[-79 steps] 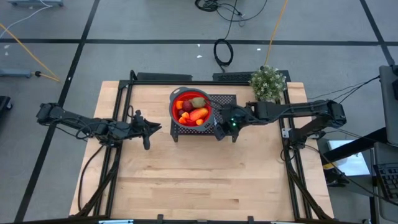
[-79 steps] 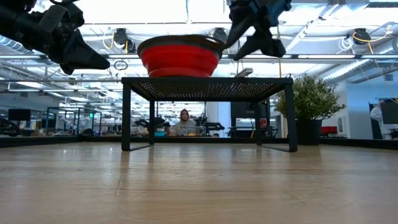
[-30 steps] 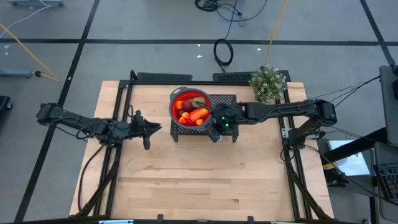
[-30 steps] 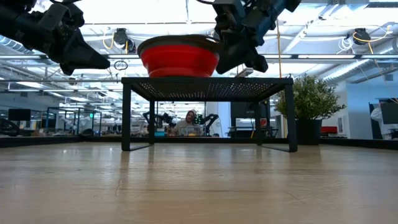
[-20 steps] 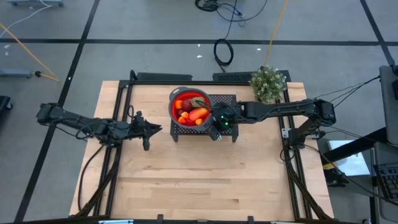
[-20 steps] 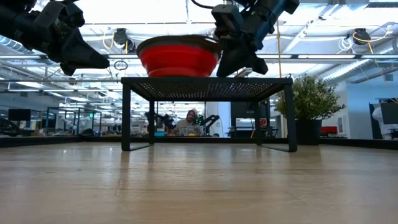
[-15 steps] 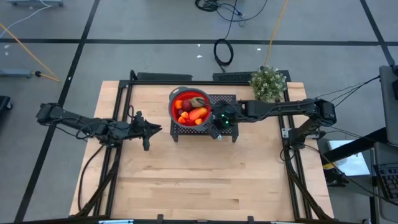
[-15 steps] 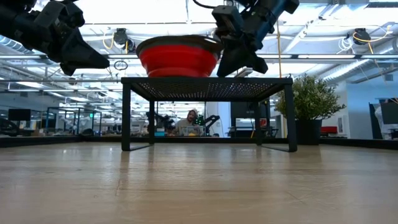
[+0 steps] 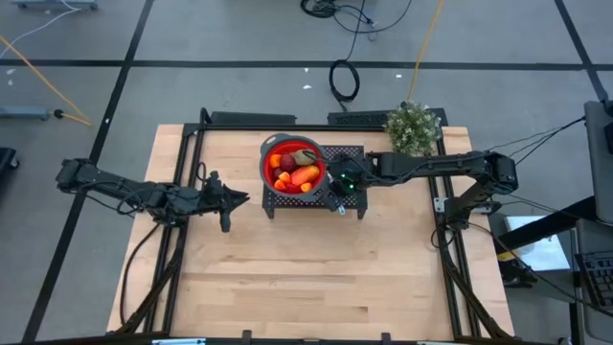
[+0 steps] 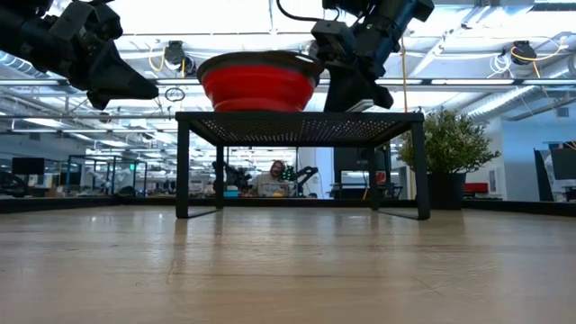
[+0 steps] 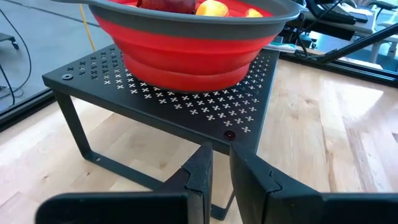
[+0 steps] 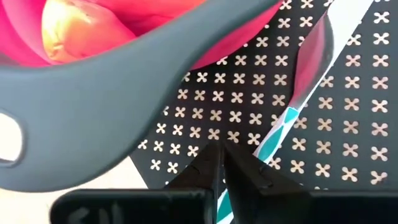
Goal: Pick & Place Fruit
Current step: Put the knife on the shelf
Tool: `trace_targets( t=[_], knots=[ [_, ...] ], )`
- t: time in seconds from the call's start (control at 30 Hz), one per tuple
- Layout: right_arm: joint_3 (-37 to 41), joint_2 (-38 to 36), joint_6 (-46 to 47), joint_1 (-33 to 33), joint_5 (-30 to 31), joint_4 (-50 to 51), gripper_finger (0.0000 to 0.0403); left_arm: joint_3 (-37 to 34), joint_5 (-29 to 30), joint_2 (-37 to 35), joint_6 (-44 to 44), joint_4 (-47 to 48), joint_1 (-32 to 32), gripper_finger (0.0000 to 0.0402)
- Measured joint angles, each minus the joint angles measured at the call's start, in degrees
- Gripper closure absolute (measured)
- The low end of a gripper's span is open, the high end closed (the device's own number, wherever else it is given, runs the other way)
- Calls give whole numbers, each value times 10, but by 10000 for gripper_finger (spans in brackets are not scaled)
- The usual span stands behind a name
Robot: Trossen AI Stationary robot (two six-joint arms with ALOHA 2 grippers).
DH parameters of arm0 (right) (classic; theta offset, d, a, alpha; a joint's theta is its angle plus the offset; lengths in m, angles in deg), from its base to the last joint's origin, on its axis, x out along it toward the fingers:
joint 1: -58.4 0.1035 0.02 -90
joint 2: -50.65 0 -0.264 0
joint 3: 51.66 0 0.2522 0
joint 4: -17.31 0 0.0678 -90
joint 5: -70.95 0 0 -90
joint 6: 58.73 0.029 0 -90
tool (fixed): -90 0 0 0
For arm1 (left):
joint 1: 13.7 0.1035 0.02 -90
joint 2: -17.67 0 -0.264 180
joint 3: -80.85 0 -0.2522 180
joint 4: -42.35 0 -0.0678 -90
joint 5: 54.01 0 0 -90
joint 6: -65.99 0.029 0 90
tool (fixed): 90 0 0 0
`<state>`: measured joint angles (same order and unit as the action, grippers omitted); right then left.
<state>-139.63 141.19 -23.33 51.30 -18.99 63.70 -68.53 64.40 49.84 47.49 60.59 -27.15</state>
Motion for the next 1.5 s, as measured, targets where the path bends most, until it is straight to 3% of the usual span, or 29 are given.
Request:
trace_targets(
  t=[0.6, 0.93, 1.1, 1.3, 1.5],
  knots=[
    [0, -3, 0, -4, 28, 24, 385, 0, 0, 0, -1, -1, 0, 350],
    [-1, -42, -1, -3, 29, 16, 385, 0, -1, 0, -11, -2, 0, 350],
    [0, -77, -1, -3, 30, 59, 385, 0, -1, 0, -13, -3, 0, 350],
    [0, -113, -26, -3, 29, 184, 398, 0, 0, 0, -13, -3, 0, 350],
    [0, -125, -78, -3, -4, 172, 395, 0, 0, 0, -15, -4, 0, 350]
  ],
)
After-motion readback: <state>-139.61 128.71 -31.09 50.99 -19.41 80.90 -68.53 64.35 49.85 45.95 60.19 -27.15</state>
